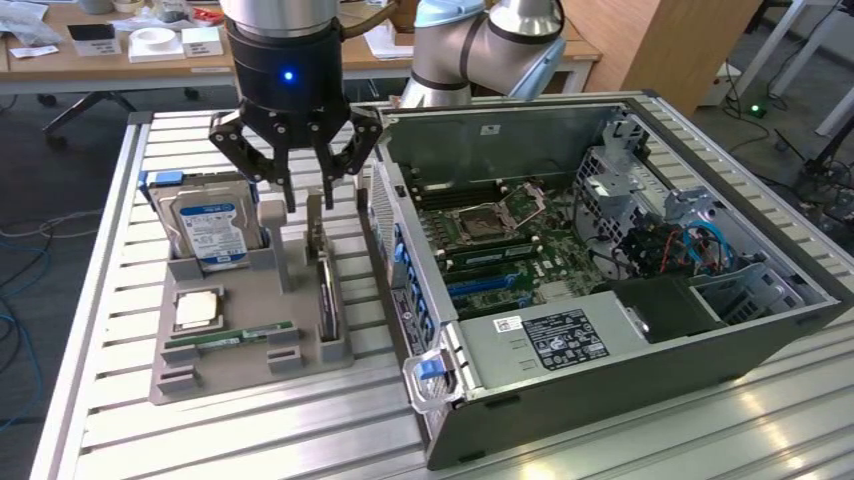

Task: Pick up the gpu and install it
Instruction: 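Pick up the gpu and move the gpu toward the slot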

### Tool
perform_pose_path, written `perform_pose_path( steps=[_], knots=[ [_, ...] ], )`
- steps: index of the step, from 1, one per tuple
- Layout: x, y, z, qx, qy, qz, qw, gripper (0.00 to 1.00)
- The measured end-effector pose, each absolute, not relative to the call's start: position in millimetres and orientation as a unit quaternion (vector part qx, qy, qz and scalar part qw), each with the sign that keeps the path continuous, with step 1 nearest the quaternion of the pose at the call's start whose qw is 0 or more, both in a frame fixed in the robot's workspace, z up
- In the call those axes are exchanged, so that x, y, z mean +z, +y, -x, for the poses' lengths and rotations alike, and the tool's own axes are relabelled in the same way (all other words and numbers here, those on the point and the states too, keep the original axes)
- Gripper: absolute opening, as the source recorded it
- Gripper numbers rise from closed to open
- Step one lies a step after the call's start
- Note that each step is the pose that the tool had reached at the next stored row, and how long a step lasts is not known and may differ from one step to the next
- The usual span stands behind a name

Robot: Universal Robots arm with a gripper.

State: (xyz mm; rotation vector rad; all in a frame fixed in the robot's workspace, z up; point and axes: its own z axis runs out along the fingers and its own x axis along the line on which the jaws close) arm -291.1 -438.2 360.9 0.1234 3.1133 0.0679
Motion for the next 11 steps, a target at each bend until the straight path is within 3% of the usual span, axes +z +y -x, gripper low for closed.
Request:
perform_pose_path(
  steps=[11],
  knots=[
    [351.9,-438.2,291.1,0.022,0.999,-0.040,0.013,0.42]
  ],
)
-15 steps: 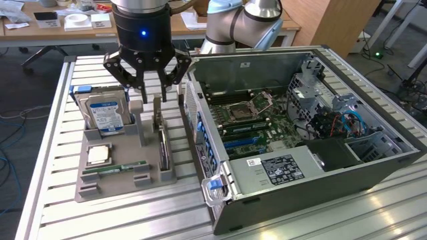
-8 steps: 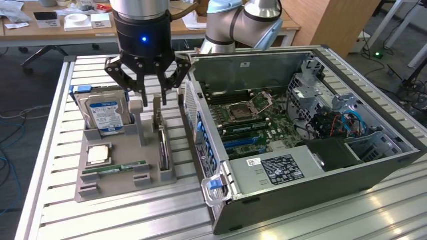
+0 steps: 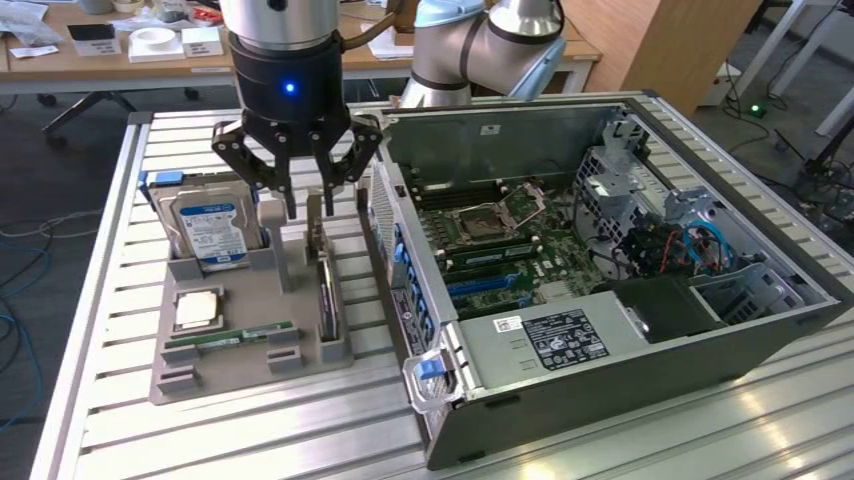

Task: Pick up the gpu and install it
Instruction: 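Pick up the gpu and move the gpu toward the slot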

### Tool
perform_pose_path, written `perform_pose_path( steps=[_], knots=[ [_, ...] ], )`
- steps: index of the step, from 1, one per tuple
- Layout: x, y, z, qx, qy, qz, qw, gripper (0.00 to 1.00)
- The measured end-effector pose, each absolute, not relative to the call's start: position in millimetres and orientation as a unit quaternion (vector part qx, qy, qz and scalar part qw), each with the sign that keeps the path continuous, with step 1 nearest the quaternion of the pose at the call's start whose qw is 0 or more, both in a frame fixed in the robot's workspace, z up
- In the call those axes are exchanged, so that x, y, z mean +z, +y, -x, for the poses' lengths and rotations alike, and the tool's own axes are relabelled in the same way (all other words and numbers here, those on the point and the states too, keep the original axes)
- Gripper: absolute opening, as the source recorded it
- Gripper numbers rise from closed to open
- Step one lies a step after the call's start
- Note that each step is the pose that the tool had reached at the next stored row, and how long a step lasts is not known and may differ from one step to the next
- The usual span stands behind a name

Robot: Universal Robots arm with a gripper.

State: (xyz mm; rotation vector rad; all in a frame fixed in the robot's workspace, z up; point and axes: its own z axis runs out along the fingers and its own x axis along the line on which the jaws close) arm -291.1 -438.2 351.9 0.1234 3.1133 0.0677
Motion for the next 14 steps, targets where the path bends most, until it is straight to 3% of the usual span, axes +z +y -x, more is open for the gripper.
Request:
perform_pose_path(
  steps=[14],
  knots=[
    [340,-438,291,0.022,0.999,-0.040,0.013,0.42]
  ],
)
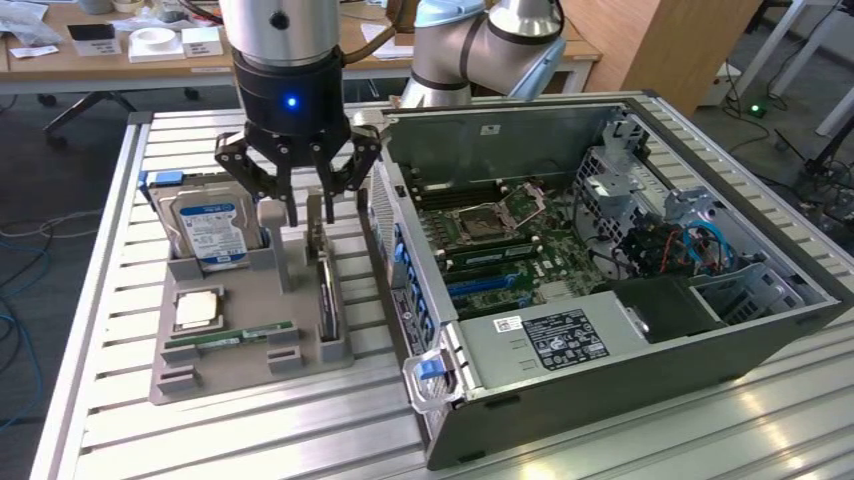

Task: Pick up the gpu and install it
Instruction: 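Pick up the gpu and move the gpu toward the slot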

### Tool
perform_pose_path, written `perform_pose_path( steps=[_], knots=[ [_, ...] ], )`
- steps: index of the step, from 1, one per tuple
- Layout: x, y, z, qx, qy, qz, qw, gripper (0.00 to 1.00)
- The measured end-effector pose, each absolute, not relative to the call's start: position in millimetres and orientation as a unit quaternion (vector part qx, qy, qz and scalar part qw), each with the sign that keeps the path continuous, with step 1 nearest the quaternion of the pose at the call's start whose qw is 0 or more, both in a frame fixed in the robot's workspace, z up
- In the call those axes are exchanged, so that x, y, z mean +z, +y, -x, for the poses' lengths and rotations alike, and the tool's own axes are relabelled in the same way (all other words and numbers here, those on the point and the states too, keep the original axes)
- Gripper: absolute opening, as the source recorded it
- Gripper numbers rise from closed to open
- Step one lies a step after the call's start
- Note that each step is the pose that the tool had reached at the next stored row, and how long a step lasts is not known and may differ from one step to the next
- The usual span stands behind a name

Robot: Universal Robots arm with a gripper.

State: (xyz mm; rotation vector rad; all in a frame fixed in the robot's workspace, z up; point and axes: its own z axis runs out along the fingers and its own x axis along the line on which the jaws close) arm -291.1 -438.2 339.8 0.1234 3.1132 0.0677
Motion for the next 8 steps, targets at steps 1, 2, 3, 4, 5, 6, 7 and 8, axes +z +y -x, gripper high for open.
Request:
perform_pose_path(
  steps=[1,2,3,4,5,6,7,8],
  knots=[
    [338.0,-438.2,291.1,0.022,0.999,-0.040,0.013,0.42],
    [336.2,-438.2,291.1,0.022,0.999,-0.040,0.013,0.42],
    [334.3,-438.2,291.1,0.022,0.999,-0.040,0.013,0.42],
    [333.4,-438.2,291.1,0.022,0.999,-0.040,0.013,0.42],
    [333.4,-438.2,291.1,0.022,0.999,-0.040,0.013,0.42],
    [333.4,-438.2,291.1,0.022,0.999,-0.040,0.013,0.42],
    [333.4,-438.2,291.1,0.022,0.999,-0.040,0.013,0.42],
    [333.4,-438.2,291.1,0.022,0.999,-0.040,0.013,0.42]
  ],
)
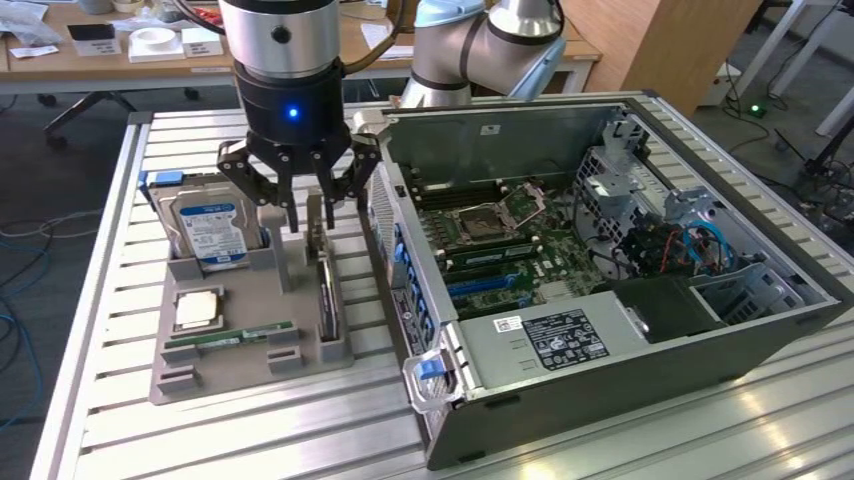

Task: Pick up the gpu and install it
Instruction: 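Pick up the gpu and move the gpu toward the slot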

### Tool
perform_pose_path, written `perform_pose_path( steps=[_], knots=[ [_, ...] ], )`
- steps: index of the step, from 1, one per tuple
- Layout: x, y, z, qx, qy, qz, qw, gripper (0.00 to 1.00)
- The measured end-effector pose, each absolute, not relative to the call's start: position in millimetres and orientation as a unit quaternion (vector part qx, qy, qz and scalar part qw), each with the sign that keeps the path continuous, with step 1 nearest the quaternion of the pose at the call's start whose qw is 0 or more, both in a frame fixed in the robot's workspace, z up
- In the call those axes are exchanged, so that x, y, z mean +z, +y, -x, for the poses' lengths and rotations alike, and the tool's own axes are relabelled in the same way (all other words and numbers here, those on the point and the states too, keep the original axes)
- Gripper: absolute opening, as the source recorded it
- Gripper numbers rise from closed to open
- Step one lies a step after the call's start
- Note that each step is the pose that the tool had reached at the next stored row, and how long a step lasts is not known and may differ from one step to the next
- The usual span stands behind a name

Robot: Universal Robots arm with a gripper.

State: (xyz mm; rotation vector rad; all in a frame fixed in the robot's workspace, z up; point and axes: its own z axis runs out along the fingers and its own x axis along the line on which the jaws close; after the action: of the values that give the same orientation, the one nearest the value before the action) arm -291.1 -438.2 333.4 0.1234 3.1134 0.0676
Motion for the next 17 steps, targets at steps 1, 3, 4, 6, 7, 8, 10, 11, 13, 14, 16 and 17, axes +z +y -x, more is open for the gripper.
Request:
perform_pose_path(
  steps=[1,3,4,6,7,8,10,11,13,14,16,17],
  knots=[
    [333,-438,291,0.022,0.999,-0.040,0.013,0.42],
    [333,-438,291,0.022,0.999,-0.040,0.013,0.42],
    [333,-438,291,0.022,0.999,-0.040,0.013,0.42],
    [333,-438,291,0.022,0.999,-0.040,0.013,0.48],
    [333,-438,291,0.022,0.999,-0.040,0.013,0.48],
    [333,-438,291,0.022,0.999,-0.040,0.013,0.48],
    [333,-438,291,0.022,0.999,-0.040,0.013,0.55],
    [332,-438,291,0.022,0.999,-0.040,0.013,0.55],
    [329,-438,291,0.022,0.999,-0.040,0.013,0.55],
    [327,-438,291,0.022,0.999,-0.040,0.013,0.55],
    [324,-438,291,0.022,0.999,-0.040,0.013,0.55],
    [323,-438,291,0.022,0.999,-0.040,0.013,0.55]
  ],
)
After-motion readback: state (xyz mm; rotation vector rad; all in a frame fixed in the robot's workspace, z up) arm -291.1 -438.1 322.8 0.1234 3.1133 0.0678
